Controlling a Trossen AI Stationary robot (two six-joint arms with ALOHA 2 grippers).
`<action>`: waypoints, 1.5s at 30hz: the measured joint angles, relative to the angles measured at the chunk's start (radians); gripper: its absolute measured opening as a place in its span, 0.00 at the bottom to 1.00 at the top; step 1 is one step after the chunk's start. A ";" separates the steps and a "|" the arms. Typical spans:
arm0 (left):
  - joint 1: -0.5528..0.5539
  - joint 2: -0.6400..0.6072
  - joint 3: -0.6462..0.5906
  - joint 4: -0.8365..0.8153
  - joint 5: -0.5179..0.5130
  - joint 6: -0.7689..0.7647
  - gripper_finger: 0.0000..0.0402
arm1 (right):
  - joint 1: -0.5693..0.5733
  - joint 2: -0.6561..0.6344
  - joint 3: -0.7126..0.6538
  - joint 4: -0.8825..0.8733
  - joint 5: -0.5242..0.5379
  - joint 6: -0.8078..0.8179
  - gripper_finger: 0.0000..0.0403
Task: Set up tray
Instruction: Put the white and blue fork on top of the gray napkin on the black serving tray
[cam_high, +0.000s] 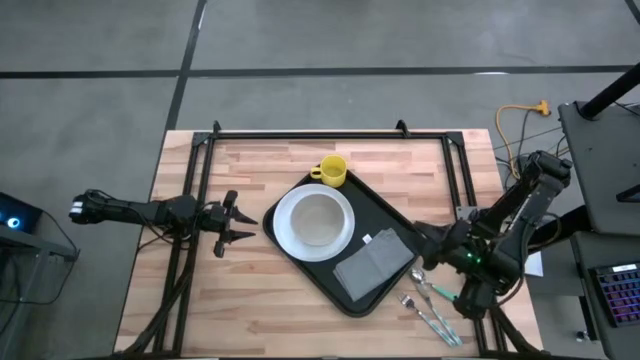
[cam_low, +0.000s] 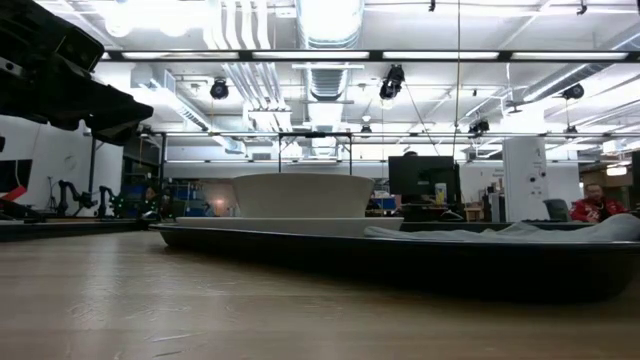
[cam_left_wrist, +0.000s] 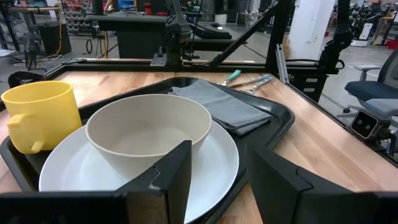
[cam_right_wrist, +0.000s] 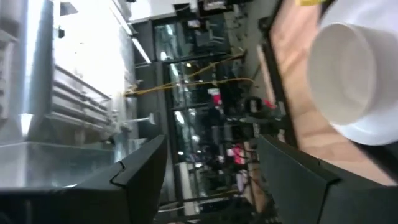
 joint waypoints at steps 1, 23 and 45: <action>0.000 0.000 0.000 0.000 0.000 0.000 0.34 | 0.000 0.000 0.005 -0.001 0.009 0.006 0.60; 0.000 0.000 0.000 0.000 0.000 0.000 0.34 | 0.000 -0.002 0.110 0.009 -0.056 1.907 0.60; 0.000 0.000 0.000 0.000 0.000 0.000 0.34 | 0.000 -0.002 0.110 0.026 -0.392 3.846 0.60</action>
